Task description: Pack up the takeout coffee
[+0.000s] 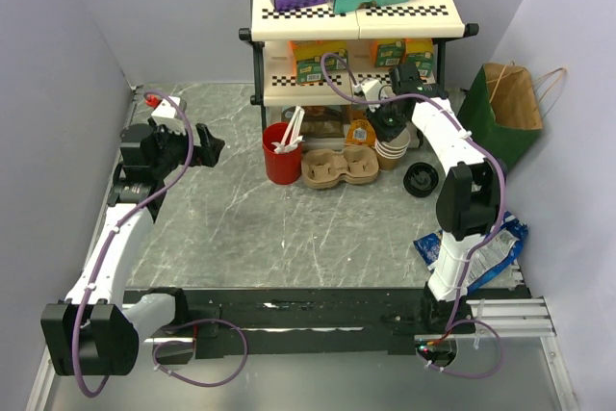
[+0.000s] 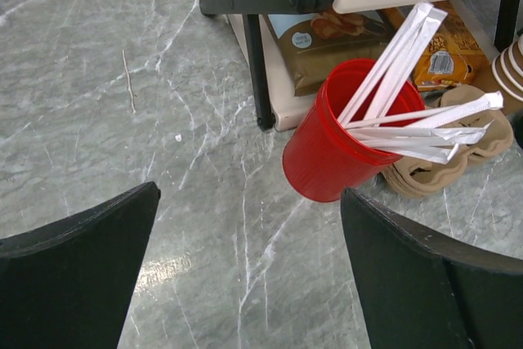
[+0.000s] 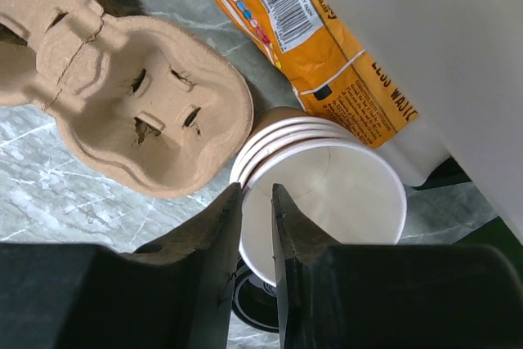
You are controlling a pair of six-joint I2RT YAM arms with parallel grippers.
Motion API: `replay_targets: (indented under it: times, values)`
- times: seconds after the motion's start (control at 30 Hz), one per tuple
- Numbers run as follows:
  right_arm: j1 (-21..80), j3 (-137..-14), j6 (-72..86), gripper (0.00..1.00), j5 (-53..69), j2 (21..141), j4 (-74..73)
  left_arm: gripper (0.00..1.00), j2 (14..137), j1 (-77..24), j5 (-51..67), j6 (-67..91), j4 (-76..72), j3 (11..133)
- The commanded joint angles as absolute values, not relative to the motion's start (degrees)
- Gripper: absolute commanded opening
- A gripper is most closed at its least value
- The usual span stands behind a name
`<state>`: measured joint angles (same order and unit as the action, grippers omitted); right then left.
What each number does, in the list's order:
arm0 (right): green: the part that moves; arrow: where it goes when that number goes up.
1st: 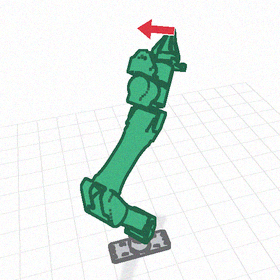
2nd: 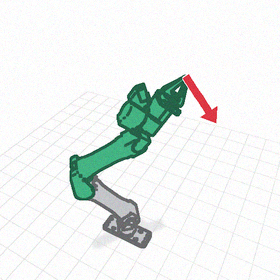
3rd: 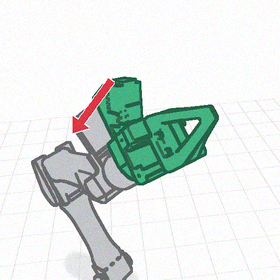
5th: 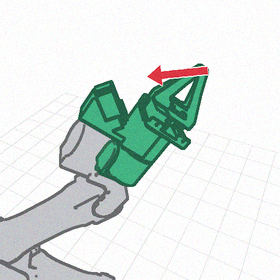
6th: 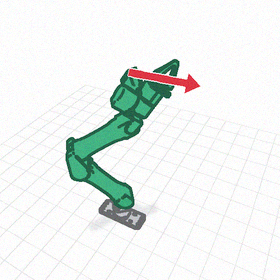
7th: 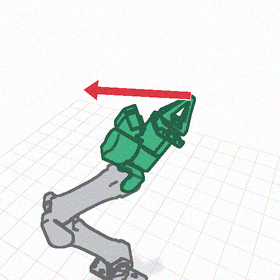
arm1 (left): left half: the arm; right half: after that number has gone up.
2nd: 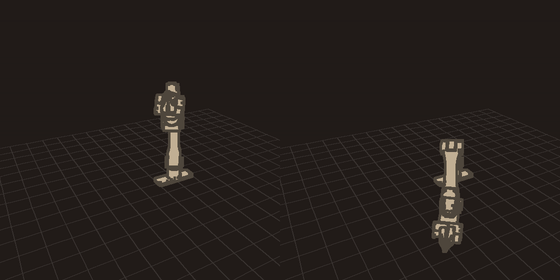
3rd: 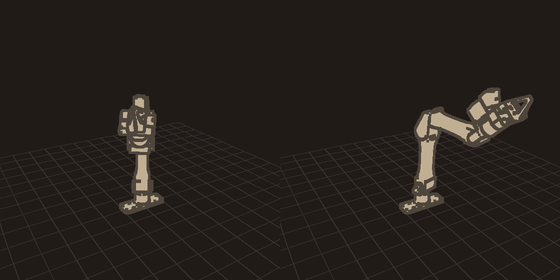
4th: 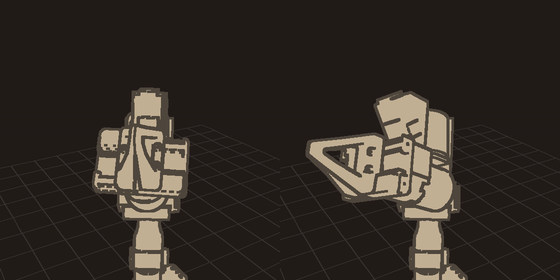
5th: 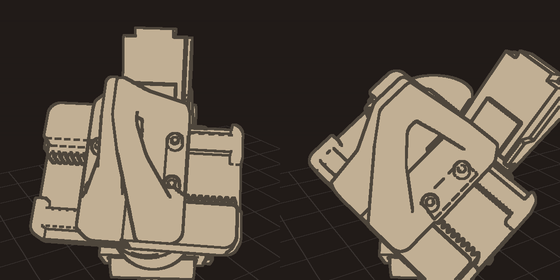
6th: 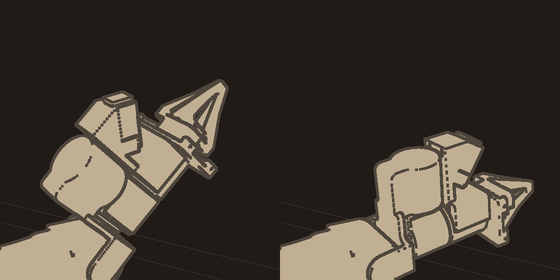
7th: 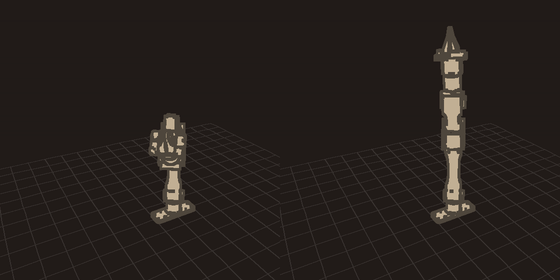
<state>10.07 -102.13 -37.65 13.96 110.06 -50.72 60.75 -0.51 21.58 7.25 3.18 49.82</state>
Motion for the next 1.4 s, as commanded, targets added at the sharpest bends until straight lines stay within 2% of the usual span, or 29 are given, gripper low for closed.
replay_targets:
  times: [0.0,0.2,0.5,0.83,1.2,1.37]
  values:
    - [9.5,-105.3,-38.6,0.29,13.4,111.1,-52.6,0.99,60.0,-0.2,22.0,8.3,0.4,49.5]
    - [9.5,-105.3,-38.6,0.34,14.5,111.4,-53.6,0.99,60.2,-0.2,22.0,8.3,0.4,49.4]
    - [9.5,-105.6,-38.9,0.32,14.8,112.1,-54.4,0.99,60.6,-0.2,22.0,8.4,0.4,49.4]
    - [9.4,-106.6,-39.1,0.20,14.5,113.1,-55.3,0.99,60.8,-0.2,21.7,8.7,0.4,49.4]
    - [9.5,-108.2,-38.4,0.17,13.9,112.4,-55.5,0.99,61.1,-0.2,21.9,9.1,-1.1,49.0]
    - [9.4,-107.7,-38.4,0.08,13.4,111.4,-54.8,0.99,61.0,-0.2,22.0,9.1,-1.3,48.8]
